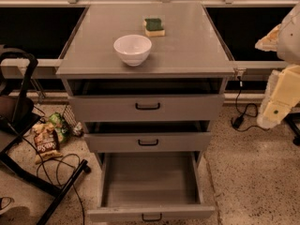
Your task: Place sponge into bottom drawer
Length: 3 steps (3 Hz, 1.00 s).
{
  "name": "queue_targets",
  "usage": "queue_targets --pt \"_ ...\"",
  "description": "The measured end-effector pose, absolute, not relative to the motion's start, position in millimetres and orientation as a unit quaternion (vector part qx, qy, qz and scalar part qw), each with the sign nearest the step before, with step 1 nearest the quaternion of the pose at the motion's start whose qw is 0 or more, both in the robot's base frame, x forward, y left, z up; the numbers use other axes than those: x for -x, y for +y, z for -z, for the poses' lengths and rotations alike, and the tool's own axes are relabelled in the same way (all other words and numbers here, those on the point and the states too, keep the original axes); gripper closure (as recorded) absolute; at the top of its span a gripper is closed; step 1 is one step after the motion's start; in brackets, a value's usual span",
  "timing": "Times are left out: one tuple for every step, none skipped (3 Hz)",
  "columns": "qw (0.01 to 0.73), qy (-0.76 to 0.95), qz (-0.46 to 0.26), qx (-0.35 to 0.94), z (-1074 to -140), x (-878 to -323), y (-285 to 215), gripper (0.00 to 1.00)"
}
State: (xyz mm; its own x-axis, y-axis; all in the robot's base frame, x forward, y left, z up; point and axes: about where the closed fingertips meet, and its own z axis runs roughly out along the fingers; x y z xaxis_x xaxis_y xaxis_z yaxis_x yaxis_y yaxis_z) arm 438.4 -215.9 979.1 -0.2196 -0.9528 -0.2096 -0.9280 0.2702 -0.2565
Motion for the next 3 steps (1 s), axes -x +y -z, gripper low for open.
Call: queue_targets --pt "0.164 0.780 0.038 0.603 -979 -438 -216 0.00" --pt "0.205 0.758 0.038 0.618 -984 -472 -216 0.00" --pt "0.261 0.736 0.007 0.625 -986 -536 -207 0.00"
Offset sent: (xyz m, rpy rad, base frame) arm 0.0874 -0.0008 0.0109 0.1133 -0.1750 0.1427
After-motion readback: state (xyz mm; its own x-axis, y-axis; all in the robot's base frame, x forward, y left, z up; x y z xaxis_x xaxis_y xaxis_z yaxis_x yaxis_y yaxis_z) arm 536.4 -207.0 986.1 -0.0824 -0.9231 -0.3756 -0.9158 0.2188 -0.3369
